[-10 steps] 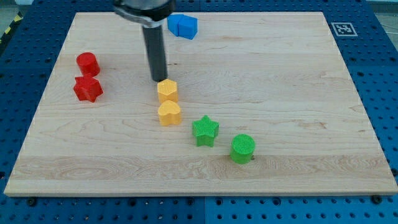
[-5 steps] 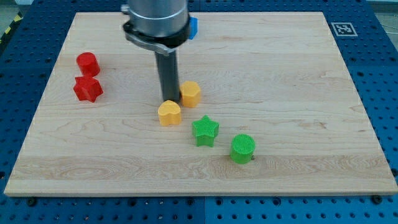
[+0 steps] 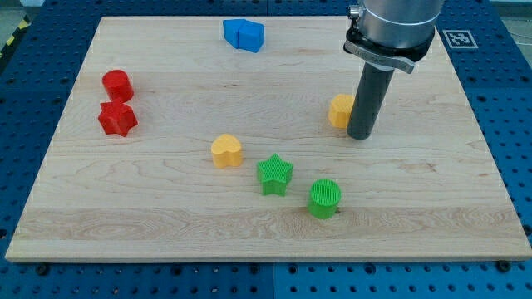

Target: Push the yellow hexagon towards the right corner of the board

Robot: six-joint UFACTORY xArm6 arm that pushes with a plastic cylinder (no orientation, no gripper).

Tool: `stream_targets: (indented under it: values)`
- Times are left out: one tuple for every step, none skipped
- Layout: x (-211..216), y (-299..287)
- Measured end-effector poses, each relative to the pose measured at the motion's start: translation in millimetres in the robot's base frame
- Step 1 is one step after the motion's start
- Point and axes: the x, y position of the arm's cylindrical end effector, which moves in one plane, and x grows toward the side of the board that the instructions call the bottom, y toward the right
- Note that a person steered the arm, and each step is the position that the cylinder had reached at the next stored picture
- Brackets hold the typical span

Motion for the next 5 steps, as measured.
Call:
stream_targets:
  values:
    - [2,-29]
    - [-11,-47]
    - [-25,-33]
    - [-39,-16]
    - [-45,23]
